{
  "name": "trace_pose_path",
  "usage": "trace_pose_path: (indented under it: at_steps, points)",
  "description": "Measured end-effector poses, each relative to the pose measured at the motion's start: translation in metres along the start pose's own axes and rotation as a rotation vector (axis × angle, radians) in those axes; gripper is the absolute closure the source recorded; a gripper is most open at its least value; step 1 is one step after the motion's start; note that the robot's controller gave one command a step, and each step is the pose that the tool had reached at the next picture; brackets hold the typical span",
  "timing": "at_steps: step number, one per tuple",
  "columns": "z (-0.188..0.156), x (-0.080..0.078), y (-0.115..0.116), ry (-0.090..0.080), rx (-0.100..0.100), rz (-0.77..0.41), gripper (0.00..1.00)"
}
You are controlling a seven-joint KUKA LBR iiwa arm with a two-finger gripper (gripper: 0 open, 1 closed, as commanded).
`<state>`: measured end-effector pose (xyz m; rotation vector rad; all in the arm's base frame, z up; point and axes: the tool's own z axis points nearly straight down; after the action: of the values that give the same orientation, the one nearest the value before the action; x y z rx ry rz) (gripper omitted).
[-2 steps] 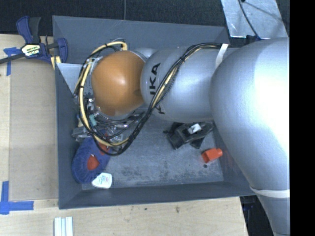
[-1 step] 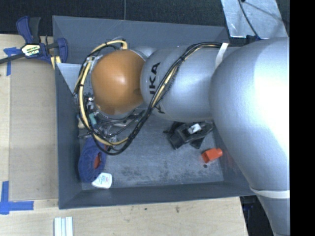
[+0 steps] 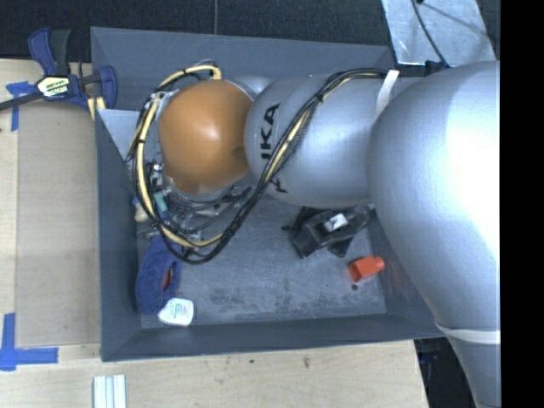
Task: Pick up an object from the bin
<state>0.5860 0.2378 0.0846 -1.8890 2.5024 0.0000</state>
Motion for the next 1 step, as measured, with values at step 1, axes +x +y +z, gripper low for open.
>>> trace_pose_path:
  at_steps: [1]
  points:
    - [-0.0041,-0.0005,-0.0009,-0.001,0.0,0.004,1.0]
